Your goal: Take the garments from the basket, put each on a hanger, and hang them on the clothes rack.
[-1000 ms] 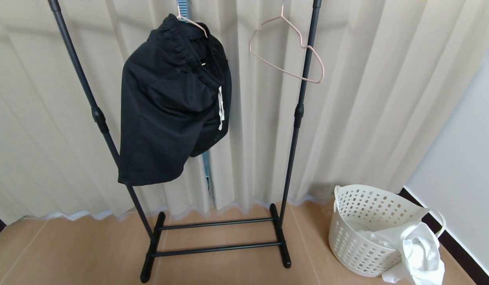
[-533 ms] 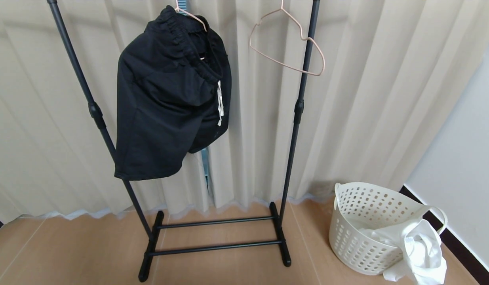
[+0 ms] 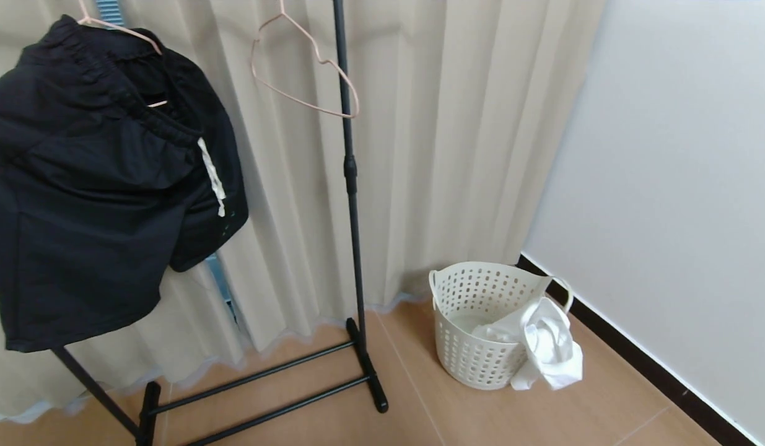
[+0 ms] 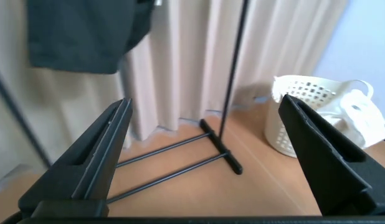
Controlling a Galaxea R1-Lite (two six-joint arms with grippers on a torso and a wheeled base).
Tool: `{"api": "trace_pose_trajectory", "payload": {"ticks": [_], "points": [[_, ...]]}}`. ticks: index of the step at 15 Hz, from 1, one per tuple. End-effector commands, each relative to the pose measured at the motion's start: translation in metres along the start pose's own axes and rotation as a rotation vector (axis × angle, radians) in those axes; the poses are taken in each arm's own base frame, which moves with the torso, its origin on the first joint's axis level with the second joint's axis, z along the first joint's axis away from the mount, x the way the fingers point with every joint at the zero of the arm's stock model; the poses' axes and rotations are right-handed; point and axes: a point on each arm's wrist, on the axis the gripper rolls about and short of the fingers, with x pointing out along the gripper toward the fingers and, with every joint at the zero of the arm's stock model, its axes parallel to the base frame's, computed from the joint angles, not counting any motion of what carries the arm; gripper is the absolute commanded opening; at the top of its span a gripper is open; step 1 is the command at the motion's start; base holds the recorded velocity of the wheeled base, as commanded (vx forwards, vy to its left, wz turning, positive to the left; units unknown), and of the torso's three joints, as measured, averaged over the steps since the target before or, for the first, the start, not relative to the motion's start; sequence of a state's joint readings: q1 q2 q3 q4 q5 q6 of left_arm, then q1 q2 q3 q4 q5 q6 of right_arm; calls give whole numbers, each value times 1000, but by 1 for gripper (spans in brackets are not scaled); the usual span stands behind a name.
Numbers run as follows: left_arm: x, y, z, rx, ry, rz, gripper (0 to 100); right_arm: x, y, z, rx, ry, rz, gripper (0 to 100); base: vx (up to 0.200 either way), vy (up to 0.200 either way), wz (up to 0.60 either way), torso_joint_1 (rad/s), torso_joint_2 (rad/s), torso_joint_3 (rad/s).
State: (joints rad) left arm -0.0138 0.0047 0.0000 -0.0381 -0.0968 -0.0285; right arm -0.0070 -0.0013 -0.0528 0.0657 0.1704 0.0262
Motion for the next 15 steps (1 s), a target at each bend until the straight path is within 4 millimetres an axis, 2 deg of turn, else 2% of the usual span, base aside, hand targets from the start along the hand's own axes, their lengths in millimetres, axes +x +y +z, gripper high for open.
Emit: {"api": "trace_pose_trajectory", "payload": {"ticks": [1,2,8,11,15], "points": [[0,0,0,-1,1,0,100,0,0,0,0,1,1,100,0,0,0,0,0,0],[0,0,0,-1,1,-1,100,0,0,0,0,1,-1,100,0,0,0,0,0,0],[0,0,0,-1,1,-1,100,0,0,0,2,1,-1,100,0,-200,0,3,3,5],[0,0,0,-1,3,-1,100,0,0,0,2,1,-2,100,200,-200,0,-2,1,5],[0,0,0,-1,3,-1,100,0,0,0,2,1,-2,100,200,0,0,0,4,4]]}}
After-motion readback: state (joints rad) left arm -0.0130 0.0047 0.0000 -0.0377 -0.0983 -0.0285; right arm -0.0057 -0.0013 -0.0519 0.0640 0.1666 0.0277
